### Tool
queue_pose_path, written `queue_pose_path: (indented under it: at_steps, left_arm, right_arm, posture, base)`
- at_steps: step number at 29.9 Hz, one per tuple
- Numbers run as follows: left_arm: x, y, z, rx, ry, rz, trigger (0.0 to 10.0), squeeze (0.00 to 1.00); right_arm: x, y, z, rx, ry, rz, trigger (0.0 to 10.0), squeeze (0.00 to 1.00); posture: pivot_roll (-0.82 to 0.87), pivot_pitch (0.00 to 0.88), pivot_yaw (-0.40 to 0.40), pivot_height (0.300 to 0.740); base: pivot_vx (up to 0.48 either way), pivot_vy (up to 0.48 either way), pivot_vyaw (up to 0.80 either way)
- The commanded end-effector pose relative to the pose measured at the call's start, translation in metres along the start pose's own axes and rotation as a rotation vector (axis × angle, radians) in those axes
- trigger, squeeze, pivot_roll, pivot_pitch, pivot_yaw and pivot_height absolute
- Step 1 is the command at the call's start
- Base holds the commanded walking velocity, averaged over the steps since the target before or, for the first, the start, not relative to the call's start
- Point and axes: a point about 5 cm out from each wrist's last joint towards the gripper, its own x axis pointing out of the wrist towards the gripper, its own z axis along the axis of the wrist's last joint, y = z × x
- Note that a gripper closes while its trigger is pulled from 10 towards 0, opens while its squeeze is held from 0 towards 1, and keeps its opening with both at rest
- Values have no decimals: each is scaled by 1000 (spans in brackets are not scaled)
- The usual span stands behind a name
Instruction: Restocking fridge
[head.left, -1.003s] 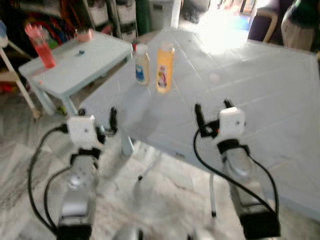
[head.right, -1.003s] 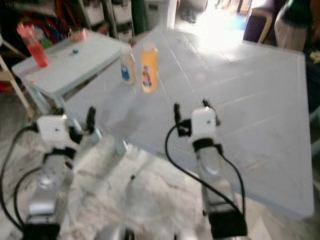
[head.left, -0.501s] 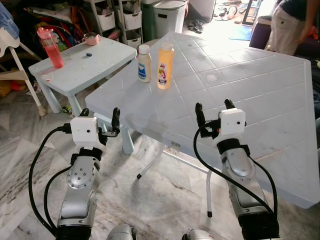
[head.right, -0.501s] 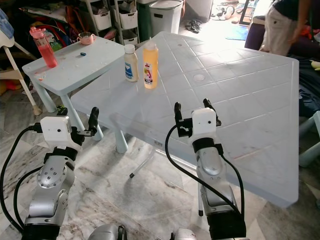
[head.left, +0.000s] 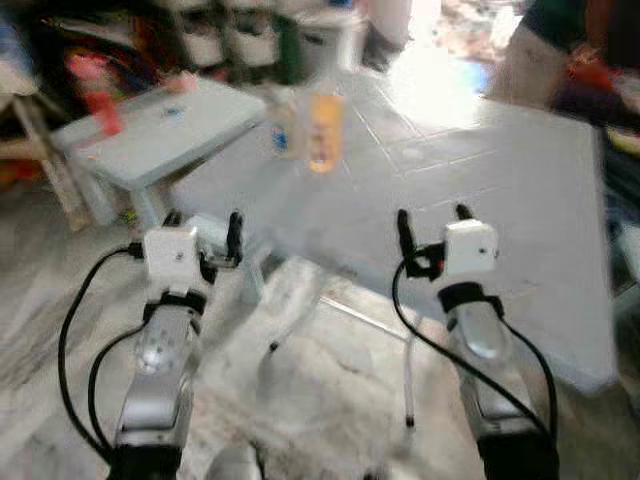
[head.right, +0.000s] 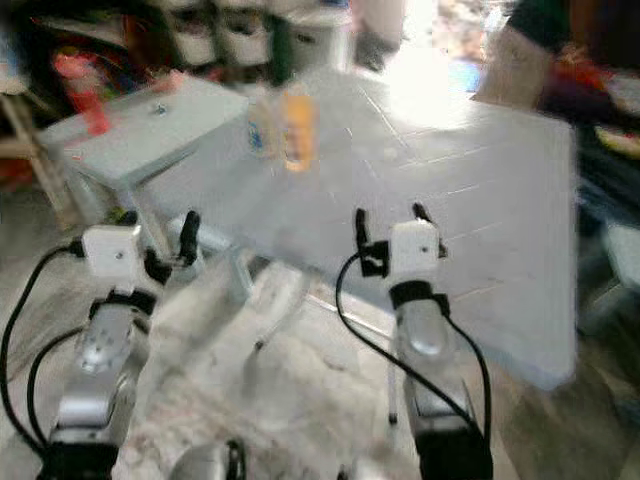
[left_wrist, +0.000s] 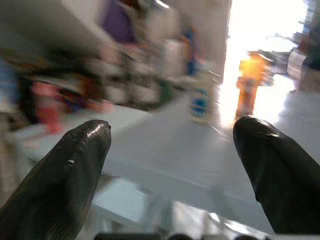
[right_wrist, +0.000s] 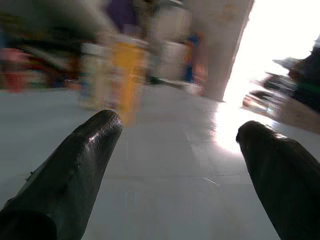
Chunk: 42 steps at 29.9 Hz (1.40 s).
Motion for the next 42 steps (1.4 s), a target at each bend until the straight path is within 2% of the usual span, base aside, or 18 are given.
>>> queue_pose_path:
  at_steps: [1, 3, 4, 5, 7, 14, 24, 33, 36, 37, 38, 40, 42]
  left_arm:
    - [-5, 5, -7, 9, 33, 13, 10000, 0]
    - [-5, 5, -7, 9, 33, 13, 10000, 0]
    - [-4, 6, -6, 9, 34, 11, 10000, 0]
    - [-5, 2, -12, 6, 59, -2, 10000, 0]
    - [-5, -4, -19, 4, 95, -20, 10000, 0]
    - [-7, -2, -23, 7, 115, -5, 10000, 0]
    - [-6, -4, -26, -14, 133, -7, 10000, 0]
    - [-3, -2, -26, -19, 139, 4, 10000, 0]
    - [-2, -3, -26, -31, 141, -8, 10000, 0]
    - [-2, -5, -25, -32, 140, -14, 10000, 0]
    - [-2, -5, -25, -32, 140, -15, 10000, 0]
    - [-2, -5, -26, -32, 140, -16, 10000, 0]
    - [-2, -6, -26, -32, 140, -20, 10000, 0]
  right_arm:
    - [2, 4, 5, 9, -18, 9, 10000, 0]
    - [2, 4, 5, 9, -18, 9, 10000, 0]
    - [2, 3, 5, 10, -13, 4, 10000, 0]
    - [1, -1, 4, 36, -6, -7, 10000, 0]
    - [0, -5, 1, 74, 5, -22, 10000, 0]
    - [0, -7, 0, 34, 16, -34, 10000, 0]
    - [0, -6, -2, 74, 23, -8, 10000, 0]
    - [1, -9, -3, 60, 34, -36, 10000, 0]
    - [1, -10, -6, 5, 54, -75, 10000, 0]
    - [-1, -7, -9, 95, 84, -47, 10000, 0]
    - [-1, -6, -10, 123, 93, -41, 10000, 0]
    - [-1, -7, -9, 118, 85, -67, 10000, 0]
    - [1, -11, -7, 42, 48, -93, 10000, 0]
  posture:
    - [55, 29, 22, 740]
    - [55, 29, 22, 740]
    - [0, 0, 0, 740]
    - [41, 23, 35, 740]
    - [43, 22, 35, 740]
    - [42, 19, 36, 740]
    - [40, 23, 34, 740]
    - [38, 26, 33, 740]
    - [38, 28, 32, 740]
    - [38, 29, 32, 740]
    - [38, 30, 32, 740]
    - [37, 31, 32, 740]
    - [37, 32, 32, 740]
  base:
    - [0, 0, 0]
    - [0, 0, 0]
    - [0, 0, 0]
    - [0, 0, 0]
    - [0, 0, 0]
    - [0, 0, 0]
    - [0, 0, 0]
    - [0, 0, 0]
    - [0, 0, 0]
    - [0, 292, 0]
    - [0, 292, 0]
    - [0, 300, 0]
    - [0, 302, 0]
